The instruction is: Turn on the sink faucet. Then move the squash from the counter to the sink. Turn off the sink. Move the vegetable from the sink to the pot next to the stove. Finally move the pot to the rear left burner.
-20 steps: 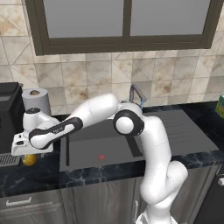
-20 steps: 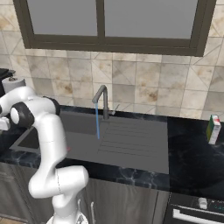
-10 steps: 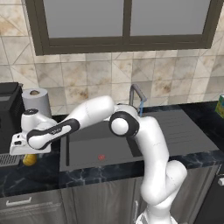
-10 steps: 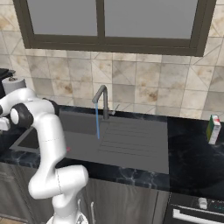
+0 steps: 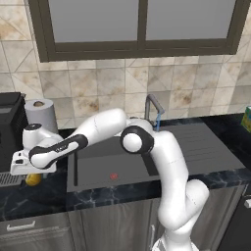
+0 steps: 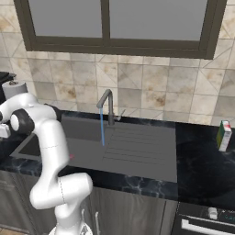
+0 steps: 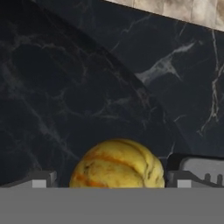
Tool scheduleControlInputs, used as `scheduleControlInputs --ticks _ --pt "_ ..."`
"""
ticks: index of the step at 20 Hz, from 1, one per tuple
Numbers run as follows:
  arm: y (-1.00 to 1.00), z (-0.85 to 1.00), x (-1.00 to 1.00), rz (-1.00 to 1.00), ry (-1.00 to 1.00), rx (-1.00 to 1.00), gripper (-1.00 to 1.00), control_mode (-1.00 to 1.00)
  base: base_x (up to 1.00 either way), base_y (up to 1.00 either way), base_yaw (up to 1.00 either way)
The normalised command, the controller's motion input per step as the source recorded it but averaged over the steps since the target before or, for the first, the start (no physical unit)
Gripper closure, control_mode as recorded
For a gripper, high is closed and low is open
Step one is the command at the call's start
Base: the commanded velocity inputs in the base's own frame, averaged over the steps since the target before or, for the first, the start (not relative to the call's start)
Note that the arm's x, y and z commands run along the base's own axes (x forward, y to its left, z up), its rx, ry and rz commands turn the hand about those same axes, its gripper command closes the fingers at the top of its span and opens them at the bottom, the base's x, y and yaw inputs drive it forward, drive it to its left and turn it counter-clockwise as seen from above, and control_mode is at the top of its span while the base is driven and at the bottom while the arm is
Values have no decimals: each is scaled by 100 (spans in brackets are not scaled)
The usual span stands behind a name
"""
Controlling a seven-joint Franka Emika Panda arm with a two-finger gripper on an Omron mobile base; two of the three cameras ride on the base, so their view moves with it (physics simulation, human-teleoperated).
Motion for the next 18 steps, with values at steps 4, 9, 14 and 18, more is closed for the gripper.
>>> scheduleControlInputs --ticks 4,9,14,18 --pt "0 -18 0 0 -1 0 -100 -100 0 0 0" --pt "0 -20 0 0 -2 0 100 -100 0 0 0" --pt "0 -6 0 0 0 0 100 -100 0 0 0" --pt "-17 0 -1 0 -2 1 100 -100 0 0 0"
